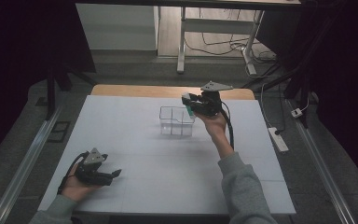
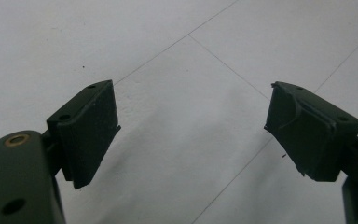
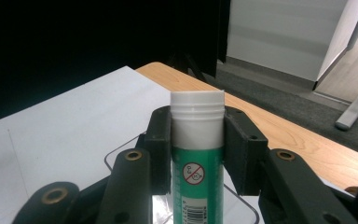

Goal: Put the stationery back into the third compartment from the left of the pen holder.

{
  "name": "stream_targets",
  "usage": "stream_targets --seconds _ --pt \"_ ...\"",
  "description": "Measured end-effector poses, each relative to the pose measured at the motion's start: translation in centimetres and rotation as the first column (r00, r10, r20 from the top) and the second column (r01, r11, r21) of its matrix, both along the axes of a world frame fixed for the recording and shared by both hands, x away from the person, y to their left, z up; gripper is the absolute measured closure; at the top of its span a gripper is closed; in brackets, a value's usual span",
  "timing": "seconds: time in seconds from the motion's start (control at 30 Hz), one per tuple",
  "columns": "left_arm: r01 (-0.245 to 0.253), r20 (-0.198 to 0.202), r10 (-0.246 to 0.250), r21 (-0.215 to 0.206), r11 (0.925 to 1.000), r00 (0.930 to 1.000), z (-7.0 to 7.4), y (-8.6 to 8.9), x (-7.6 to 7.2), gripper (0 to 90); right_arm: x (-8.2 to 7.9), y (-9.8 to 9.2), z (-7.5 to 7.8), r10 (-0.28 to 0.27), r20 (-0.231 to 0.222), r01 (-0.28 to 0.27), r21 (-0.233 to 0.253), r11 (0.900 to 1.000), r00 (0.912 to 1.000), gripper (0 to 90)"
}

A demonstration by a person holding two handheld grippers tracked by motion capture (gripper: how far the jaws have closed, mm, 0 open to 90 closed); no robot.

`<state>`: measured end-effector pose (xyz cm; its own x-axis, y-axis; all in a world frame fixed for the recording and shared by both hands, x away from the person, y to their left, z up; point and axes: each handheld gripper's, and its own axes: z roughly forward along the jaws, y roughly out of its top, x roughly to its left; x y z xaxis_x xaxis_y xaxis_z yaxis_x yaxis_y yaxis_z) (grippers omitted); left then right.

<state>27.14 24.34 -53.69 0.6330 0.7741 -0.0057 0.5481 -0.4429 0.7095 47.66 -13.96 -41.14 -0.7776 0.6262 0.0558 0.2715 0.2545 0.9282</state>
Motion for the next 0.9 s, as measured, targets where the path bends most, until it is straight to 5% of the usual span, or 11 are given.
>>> stream_targets --seconds 0.4,0.53,0.9 --pt "-0.001 0.0 0.001 0.004 1.0 1.0 0.0 0.0 -0.1 16.5 1.0 0.9 -1.5 0.001 -0.009 -0.001 -0.003 1.0 1.0 63.3" --pt "0.0 -0.001 0.0 0.005 1.0 1.0 -0.1 0.0 -0.1 16.6 0.9 0.6 -1.7 -0.034 -0.023 0.033 -0.032 0.999 0.9991 43.3" --pt "0.002 -0.003 -0.002 0.011 0.9999 1.0 -0.1 -0.1 -0.1 16.5 -0.9 -1.3 -2.1 0.007 -0.088 -0.014 -0.086 0.996 0.9961 39.1"
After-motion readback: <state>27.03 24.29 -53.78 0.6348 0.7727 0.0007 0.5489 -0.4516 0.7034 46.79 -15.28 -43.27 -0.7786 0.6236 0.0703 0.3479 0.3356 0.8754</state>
